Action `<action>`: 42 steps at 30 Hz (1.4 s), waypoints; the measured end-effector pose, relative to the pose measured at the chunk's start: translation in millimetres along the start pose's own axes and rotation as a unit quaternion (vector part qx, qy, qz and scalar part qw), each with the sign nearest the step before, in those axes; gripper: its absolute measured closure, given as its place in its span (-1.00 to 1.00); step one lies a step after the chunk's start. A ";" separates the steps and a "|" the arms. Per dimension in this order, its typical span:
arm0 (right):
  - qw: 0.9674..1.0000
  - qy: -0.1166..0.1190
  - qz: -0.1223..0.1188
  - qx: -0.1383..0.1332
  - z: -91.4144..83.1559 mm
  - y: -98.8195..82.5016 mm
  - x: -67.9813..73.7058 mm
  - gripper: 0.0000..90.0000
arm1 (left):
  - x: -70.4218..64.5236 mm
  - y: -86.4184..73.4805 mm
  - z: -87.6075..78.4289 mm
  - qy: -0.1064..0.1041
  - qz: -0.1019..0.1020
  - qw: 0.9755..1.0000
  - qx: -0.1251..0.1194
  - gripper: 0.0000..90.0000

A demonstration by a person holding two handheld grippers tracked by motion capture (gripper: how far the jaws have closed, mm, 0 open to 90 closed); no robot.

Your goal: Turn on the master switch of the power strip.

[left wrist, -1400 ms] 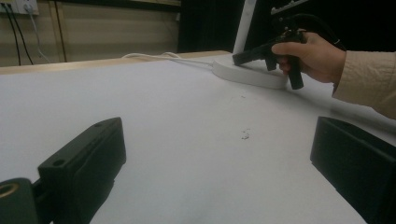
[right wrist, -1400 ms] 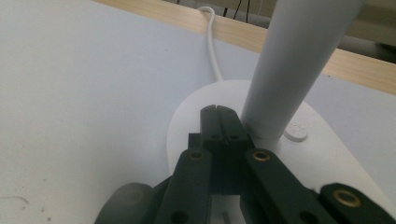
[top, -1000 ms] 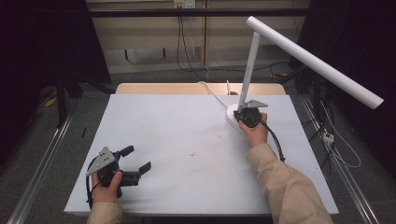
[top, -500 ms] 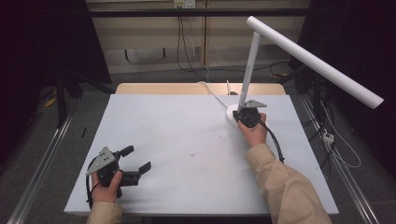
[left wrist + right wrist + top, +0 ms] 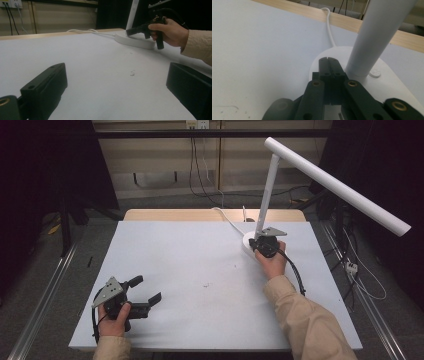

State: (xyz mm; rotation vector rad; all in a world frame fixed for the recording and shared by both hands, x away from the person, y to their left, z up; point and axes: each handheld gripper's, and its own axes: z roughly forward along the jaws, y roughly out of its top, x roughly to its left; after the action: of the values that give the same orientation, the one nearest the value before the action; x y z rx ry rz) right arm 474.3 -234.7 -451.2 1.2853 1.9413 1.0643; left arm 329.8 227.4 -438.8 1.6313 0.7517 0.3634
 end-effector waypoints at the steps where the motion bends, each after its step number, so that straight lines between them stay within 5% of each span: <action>1: 1.000 0.001 -0.002 0.002 -0.8 0.2 1.6 0.89 | 0.0 0.1 0.2 -0.002 0.002 1.000 0.002 -0.93; 14: 0.999 0.026 0.019 -0.003 -7.8 -1.1 6.5 0.42 | 0.6 0.0 0.6 -0.002 -0.004 1.000 -0.003 -0.93; 27: 0.998 0.052 0.034 -0.002 -19.5 -6.0 13.5 -0.33 | 1.6 -0.1 2.3 -0.005 -0.002 1.000 0.002 -0.93; 42: 0.996 0.079 0.031 -0.012 -49.3 -14.3 20.0 -0.71 | 1.2 -0.8 4.3 -0.009 -0.006 1.000 0.002 -0.93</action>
State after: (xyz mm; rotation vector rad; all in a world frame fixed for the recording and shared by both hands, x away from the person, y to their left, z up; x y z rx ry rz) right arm 420.7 -234.2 -438.6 1.2910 2.0075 1.2498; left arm 333.1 225.0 -440.7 1.6310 0.7483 0.3384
